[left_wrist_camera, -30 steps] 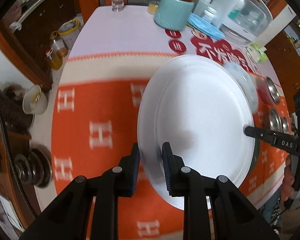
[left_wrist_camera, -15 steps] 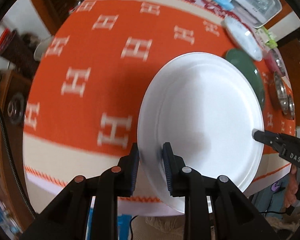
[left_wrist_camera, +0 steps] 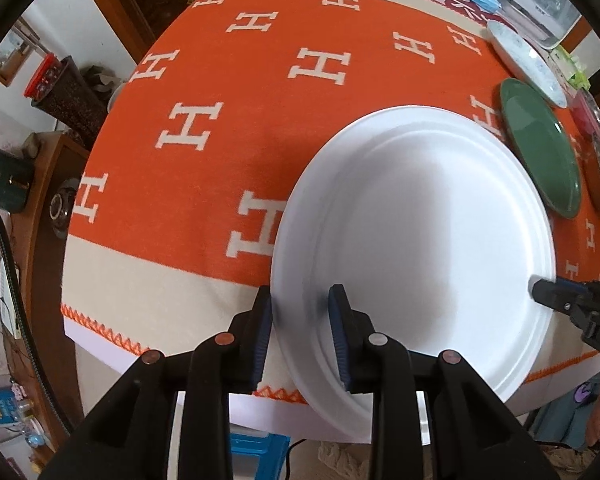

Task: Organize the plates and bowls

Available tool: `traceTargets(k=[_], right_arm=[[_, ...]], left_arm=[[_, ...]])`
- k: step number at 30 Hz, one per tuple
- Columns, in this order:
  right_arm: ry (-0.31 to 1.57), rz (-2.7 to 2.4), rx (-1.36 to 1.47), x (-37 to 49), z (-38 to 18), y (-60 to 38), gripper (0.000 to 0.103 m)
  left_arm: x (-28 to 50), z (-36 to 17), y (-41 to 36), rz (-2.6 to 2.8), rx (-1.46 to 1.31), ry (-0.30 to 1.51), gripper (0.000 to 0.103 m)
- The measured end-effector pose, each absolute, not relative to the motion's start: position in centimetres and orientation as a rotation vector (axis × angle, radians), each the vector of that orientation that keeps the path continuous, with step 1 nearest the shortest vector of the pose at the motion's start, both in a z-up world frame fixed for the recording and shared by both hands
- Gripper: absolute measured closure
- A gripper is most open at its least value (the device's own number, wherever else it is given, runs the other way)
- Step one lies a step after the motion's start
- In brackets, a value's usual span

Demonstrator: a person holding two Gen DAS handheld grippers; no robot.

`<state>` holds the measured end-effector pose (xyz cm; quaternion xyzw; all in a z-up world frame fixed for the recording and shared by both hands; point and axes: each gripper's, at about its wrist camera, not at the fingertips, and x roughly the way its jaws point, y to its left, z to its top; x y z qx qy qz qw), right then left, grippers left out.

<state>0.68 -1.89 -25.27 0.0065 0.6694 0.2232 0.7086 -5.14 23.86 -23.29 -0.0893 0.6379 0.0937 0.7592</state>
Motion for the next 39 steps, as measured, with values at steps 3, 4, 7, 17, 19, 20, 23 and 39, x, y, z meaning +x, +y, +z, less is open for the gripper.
traceTargets(k=[3,4,7,17,19,20,23,39], right_arm=[[1.475,0.487,0.007,0.0,-25.0,-2.1,0.081],[1.47,0.482,0.0,0.1,-24.9,-2.1,0.081],[1.463,0.47,0.008,-0.3,-24.8,-2.1,0.081],[1.502,0.435,0.047,-0.4,-25.8,-2.3,0.081],[1.5,0.431,0.052,-0.2,-25.7,-2.2,0.081],[1.5,0.43,0.052,-0.1,-25.7,-1.9,0.081],[1.505,0.423,0.053,0.0,-25.8,-1.8,0.08],[1.463,0.424,0.035,-0.1,-24.7,-2.0,0.059]], left_arm=[[-4.6,-23.6,24.1,0.214,-0.186,1.383,0.077],[-4.3,-23.6,24.1,0.214,-0.185,1.379,0.077],[-3.5,-23.9,24.0,0.209,-0.174,1.374,0.076],[-2.8,-25.3,24.3,0.199,-0.158,1.396,0.076],[-3.0,-25.2,24.6,0.197,-0.157,1.397,0.076],[-2.9,-25.2,24.6,0.195,-0.156,1.397,0.076],[-2.7,-25.2,24.6,0.194,-0.146,1.397,0.074],[-2.1,-22.7,22.6,0.182,-0.108,1.335,0.028]])
